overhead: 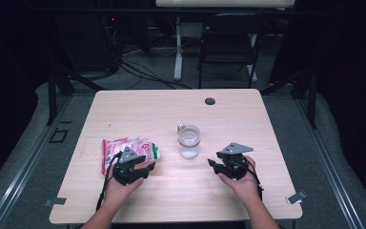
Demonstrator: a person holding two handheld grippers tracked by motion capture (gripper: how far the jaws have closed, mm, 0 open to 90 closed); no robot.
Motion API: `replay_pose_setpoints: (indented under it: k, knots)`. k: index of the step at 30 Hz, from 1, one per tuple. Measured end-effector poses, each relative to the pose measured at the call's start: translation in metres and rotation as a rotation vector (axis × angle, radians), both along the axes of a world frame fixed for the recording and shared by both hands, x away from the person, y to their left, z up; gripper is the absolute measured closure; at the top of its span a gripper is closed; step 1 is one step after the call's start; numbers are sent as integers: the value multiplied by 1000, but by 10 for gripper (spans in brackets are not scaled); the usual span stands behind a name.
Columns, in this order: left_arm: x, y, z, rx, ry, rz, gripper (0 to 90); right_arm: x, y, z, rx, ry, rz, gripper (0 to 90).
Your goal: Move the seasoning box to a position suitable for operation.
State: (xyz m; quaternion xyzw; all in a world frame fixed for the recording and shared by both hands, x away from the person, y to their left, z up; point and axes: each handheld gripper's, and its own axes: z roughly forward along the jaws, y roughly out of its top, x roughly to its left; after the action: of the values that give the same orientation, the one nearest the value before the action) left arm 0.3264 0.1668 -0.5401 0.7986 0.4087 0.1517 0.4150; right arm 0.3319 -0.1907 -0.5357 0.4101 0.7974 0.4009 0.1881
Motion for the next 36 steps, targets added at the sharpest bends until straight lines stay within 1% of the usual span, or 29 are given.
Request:
replay_pose_setpoints:
  k: [3,5,7,9,10,11,13,15,16,17,18,19,20,21,22,23,24,25,26,27,28,29,30,31,32,33,34,35,36]
  knots:
    - [2,-9,9,12,-15,-21,497,3,-1,-1,0,13,-1,531]
    - [5,-17,15,23,-21,-35,501,5,-2,-1,26,22,-4,545]
    - [11,-27,20,6,-18,-37,501,9,-2,3,39,17,-12,546]
    - [19,-37,24,4,-18,-34,503,14,-1,11,35,12,-5,544]
    - [25,-42,26,7,-19,-22,505,18,0,15,32,12,0,542]
    - [29,-45,27,0,-13,-13,504,23,2,20,35,17,0,533]
    - [40,-51,28,-33,1,3,504,31,2,26,50,20,3,516]
    - [50,-56,30,-69,14,33,496,41,3,30,47,7,-7,504]
    - [50,-56,30,-69,14,33,487,46,4,31,44,4,-8,503]
    - [58,-61,31,-62,11,74,472,52,4,32,41,3,-13,502]
    - [62,-64,31,-49,0,91,469,55,5,32,34,2,-18,505]
    - [66,-67,31,-40,-1,92,472,59,6,32,24,-2,-21,517]
    - [70,-70,31,-36,2,84,503,63,8,32,15,-5,-21,541]
    - [73,-73,30,-29,-2,86,524,66,9,31,14,-12,-23,576]
    - [77,-77,29,-17,-10,102,538,69,10,29,15,-11,-23,595]
    - [79,-78,28,-14,-9,109,573,74,11,27,14,-7,-19,635]
    - [79,-78,28,-14,-9,109,591,74,11,27,14,-7,-19,635]
    - [83,-81,26,-17,0,125,615,81,15,23,21,-1,-11,660]
    - [85,-83,26,-17,11,126,629,83,16,21,20,-4,-7,666]
    - [86,-84,25,-18,16,127,642,86,18,20,9,-2,-6,675]
    - [87,-86,24,-16,23,128,678,89,20,19,1,-3,-9,684]
    - [88,-87,23,-11,16,131,692,92,21,19,2,-7,-8,688]
    - [89,-89,21,-8,18,136,712,94,23,17,12,-7,-7,696]
    - [90,-89,20,-6,29,138,736,97,24,17,10,-4,-1,705]
    - [90,-90,19,-5,37,138,749,99,26,15,2,-10,-1,713]
    - [91,-91,17,-1,35,136,762,101,28,15,-6,-6,-1,728]
    - [90,-91,16,4,42,127,788,102,29,14,-6,-3,3,743]
    - [90,-92,16,3,39,121,808,104,30,14,-2,1,9,766]
    - [89,-93,16,13,34,113,818,104,31,14,-3,0,10,775]
